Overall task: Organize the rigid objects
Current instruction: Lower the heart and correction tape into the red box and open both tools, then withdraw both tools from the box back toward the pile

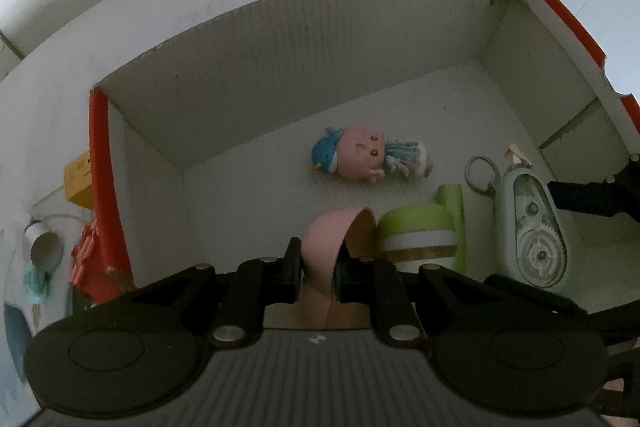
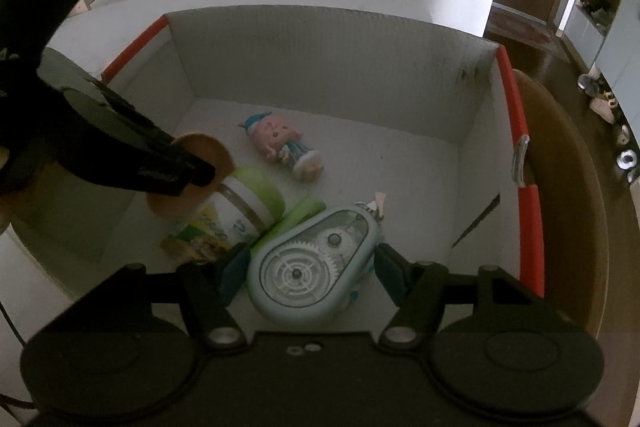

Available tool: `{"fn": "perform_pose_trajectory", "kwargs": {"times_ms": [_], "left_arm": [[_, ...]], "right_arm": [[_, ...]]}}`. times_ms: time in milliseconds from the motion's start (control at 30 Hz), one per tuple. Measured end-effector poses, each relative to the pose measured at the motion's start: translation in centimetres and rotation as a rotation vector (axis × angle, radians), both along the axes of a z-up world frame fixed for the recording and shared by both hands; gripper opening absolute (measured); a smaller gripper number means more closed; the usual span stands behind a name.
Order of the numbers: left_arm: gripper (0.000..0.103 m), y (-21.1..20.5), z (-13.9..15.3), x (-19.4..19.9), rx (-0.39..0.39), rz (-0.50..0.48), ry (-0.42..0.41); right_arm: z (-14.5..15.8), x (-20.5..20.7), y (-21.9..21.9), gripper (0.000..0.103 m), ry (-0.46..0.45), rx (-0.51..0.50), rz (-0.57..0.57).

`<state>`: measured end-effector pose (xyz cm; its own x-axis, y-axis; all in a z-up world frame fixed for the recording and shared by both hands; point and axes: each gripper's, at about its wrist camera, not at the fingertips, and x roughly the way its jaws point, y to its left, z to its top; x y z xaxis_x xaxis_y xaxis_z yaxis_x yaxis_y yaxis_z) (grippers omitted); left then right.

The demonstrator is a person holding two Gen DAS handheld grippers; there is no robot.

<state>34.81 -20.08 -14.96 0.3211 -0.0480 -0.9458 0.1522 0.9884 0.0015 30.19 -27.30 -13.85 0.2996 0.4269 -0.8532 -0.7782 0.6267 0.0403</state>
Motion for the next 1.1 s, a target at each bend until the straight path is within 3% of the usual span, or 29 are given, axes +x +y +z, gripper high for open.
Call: {"fn": "perform_pose_trajectory", "kwargs": {"times_ms": [467, 1100], "left_arm": [[0.015, 1.5, 2.5, -2.9, -0.027, -0.010, -0.089], [0.015, 4.9, 9.4, -9.1, -0.176, -0.078, -0.296]], "right_arm": [[2.4, -1.7, -0.5, 0.080, -0.065, 0.025, -0.017], [8.4, -8.1, 0.2, 0.088, -0.159, 0.140, -0.112]]}}
